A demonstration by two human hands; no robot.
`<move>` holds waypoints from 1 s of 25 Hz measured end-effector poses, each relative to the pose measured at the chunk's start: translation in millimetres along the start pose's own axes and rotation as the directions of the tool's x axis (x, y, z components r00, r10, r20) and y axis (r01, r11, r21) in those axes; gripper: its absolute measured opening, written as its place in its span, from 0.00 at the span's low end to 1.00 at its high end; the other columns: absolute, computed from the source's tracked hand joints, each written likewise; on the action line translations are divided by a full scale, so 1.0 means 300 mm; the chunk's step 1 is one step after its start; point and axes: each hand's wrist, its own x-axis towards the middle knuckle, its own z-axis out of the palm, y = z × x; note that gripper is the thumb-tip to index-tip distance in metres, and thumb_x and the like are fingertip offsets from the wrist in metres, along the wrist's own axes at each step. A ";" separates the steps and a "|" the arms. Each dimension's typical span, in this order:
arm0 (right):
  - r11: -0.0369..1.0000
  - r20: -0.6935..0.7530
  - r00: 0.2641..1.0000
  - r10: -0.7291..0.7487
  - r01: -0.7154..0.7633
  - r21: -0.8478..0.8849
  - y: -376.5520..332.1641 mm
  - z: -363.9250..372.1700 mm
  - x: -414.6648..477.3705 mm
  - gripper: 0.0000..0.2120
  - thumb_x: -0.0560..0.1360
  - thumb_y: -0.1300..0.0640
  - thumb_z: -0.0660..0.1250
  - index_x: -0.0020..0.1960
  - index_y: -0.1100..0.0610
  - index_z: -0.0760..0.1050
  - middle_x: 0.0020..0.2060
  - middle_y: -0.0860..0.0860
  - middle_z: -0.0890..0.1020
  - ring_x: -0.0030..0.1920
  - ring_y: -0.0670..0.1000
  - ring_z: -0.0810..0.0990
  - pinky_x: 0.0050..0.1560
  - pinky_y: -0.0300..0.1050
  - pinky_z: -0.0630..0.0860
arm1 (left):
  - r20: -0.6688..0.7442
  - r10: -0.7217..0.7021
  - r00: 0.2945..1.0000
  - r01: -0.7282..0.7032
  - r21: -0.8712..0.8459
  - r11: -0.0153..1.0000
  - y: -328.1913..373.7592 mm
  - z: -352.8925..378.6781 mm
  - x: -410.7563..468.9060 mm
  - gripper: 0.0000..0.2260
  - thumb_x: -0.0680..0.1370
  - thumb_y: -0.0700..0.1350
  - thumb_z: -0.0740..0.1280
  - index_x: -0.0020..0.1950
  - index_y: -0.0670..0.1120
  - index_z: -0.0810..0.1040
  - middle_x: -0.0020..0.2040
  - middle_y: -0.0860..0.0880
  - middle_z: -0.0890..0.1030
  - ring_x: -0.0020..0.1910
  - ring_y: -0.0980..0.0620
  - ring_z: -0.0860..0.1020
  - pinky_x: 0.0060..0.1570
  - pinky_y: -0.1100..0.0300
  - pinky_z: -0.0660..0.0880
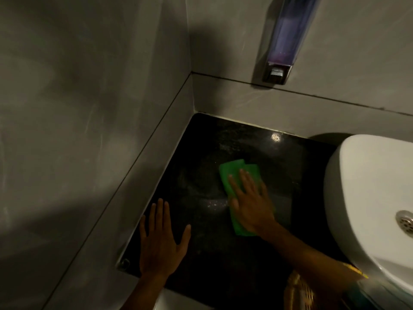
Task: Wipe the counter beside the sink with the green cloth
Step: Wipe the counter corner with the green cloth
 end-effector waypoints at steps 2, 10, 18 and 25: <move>0.962 -0.019 0.961 0.274 -0.274 0.019 0.142 -0.027 0.059 0.29 0.79 0.45 0.50 0.78 0.47 0.45 0.79 0.57 0.49 0.78 0.58 0.48 0.74 0.66 0.49 | -0.005 -0.005 1.000 0.005 -0.003 1.000 -0.004 0.003 0.005 0.40 0.73 0.70 0.47 0.77 0.45 0.50 0.79 0.47 0.51 0.78 0.50 0.48 0.76 0.44 0.50; 0.991 -0.007 0.991 -0.134 0.134 0.009 -0.228 -0.022 0.288 0.26 0.78 0.44 0.48 0.76 0.42 0.52 0.79 0.52 0.53 0.78 0.57 0.50 0.74 0.64 0.47 | -0.018 -0.007 1.000 0.008 0.035 0.999 -0.009 0.017 0.012 0.39 0.73 0.70 0.48 0.76 0.46 0.54 0.79 0.48 0.55 0.78 0.49 0.52 0.75 0.43 0.52; 0.988 -0.052 0.987 0.155 -0.156 -0.010 0.012 -0.012 -0.032 0.29 0.77 0.44 0.52 0.77 0.44 0.51 0.79 0.55 0.53 0.78 0.57 0.51 0.74 0.67 0.49 | 0.009 -0.019 1.000 0.018 0.011 1.000 0.009 -0.001 0.007 0.42 0.72 0.71 0.41 0.77 0.45 0.52 0.79 0.47 0.52 0.78 0.48 0.50 0.76 0.41 0.50; 0.986 -0.056 0.984 -0.168 0.168 0.002 -0.246 0.060 -0.149 0.30 0.73 0.44 0.55 0.75 0.44 0.57 0.77 0.54 0.61 0.76 0.57 0.59 0.72 0.67 0.55 | -0.002 0.007 1.000 -0.007 0.031 1.000 0.018 -0.018 -0.001 0.43 0.72 0.71 0.40 0.76 0.42 0.57 0.78 0.43 0.58 0.77 0.45 0.55 0.74 0.40 0.54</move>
